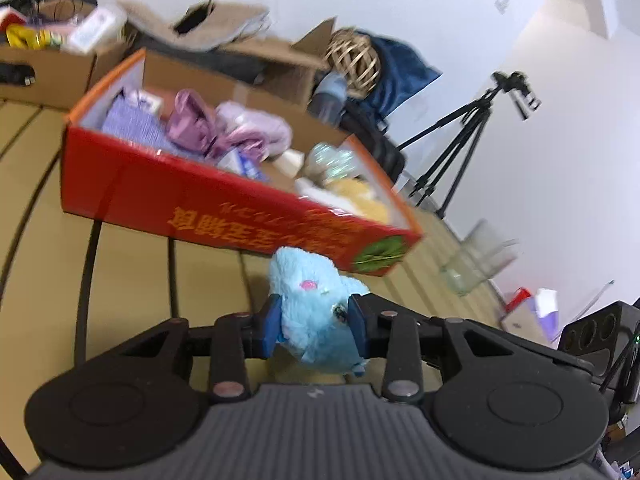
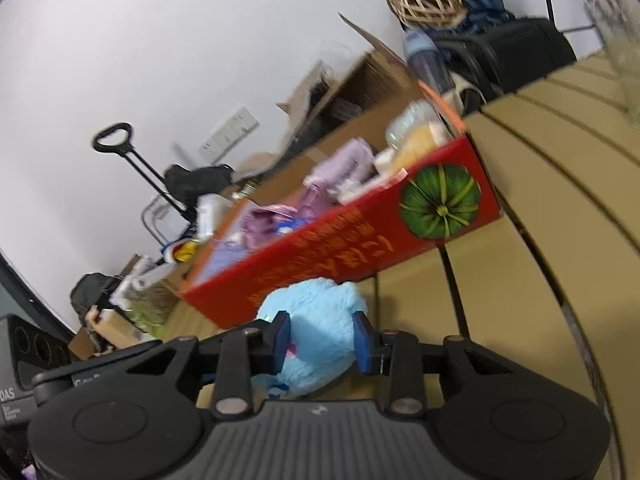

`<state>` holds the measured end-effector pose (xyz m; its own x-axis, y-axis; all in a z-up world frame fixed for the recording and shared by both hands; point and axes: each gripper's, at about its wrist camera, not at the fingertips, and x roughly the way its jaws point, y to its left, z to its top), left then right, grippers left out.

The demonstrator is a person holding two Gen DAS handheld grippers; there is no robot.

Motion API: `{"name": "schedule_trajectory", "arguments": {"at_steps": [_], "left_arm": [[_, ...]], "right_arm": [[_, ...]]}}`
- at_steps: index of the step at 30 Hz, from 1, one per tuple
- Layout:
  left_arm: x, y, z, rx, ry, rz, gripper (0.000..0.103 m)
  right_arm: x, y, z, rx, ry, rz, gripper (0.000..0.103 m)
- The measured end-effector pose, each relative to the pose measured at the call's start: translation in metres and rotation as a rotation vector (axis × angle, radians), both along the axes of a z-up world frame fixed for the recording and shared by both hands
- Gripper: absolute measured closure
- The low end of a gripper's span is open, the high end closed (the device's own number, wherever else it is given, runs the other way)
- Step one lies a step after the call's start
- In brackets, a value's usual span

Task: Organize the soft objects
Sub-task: 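Lift the blue plush and carry it into the cardboard box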

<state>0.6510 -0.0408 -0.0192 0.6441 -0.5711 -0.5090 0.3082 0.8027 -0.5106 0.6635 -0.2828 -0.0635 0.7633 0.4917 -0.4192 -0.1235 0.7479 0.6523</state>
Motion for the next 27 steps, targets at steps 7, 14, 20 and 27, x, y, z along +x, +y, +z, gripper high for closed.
{"name": "schedule_trajectory", "arguments": {"at_steps": [7, 14, 20, 27], "left_arm": [[-0.073, -0.004, 0.065, -0.018, -0.128, 0.001, 0.067], [-0.138, -0.005, 0.107, -0.062, -0.200, 0.001, 0.067], [-0.168, -0.007, 0.127, -0.069, -0.241, -0.005, 0.067], [-0.145, -0.010, 0.142, -0.060, -0.260, -0.005, 0.067]], "right_arm": [[-0.069, -0.002, 0.071, -0.035, -0.124, 0.013, 0.072], [-0.135, -0.007, 0.125, -0.035, -0.216, 0.019, 0.072], [-0.170, -0.010, 0.147, -0.047, -0.259, 0.016, 0.072], [-0.154, -0.010, 0.163, -0.071, -0.280, 0.018, 0.072]]}}
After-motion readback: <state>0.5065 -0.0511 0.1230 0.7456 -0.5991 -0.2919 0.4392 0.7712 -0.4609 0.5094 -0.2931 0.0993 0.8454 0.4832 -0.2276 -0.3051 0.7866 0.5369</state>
